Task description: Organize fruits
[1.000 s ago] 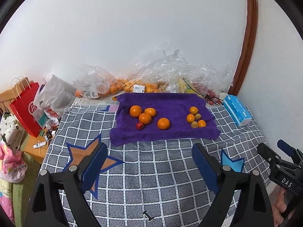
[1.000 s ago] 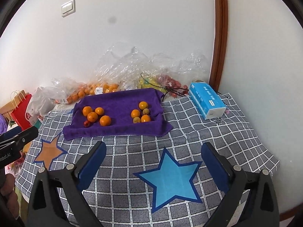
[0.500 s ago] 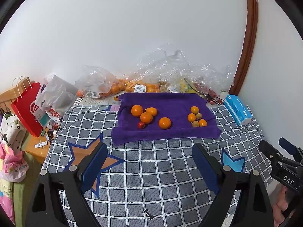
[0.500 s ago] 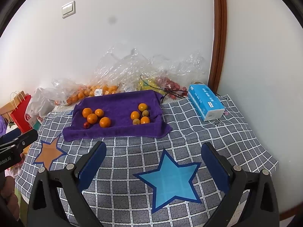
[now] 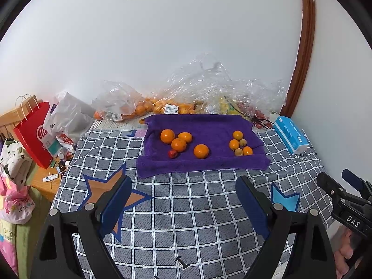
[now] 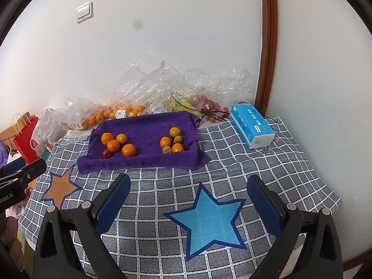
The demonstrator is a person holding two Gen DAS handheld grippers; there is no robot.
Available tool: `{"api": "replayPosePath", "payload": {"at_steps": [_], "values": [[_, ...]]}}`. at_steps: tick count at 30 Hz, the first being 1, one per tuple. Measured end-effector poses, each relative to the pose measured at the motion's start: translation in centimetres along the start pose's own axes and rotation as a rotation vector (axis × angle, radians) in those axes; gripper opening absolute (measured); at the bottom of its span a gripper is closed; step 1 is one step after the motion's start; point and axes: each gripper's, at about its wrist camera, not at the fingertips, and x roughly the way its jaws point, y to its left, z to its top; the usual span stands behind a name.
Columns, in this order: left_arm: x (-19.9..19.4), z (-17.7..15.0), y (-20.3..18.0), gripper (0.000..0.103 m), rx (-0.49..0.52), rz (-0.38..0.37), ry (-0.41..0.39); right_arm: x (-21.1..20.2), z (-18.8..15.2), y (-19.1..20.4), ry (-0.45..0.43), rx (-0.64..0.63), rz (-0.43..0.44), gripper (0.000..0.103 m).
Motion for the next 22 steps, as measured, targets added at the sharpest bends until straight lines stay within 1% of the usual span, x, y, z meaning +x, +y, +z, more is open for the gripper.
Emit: {"api": "replayPosePath", "payload": {"at_steps": [22], "values": [[-0.27, 0.07, 0.19, 0.091, 0.0, 0.007, -0.01, -0.2, 0.03, 0.41, -0.006, -0.006, -0.001, 0.099]]}}
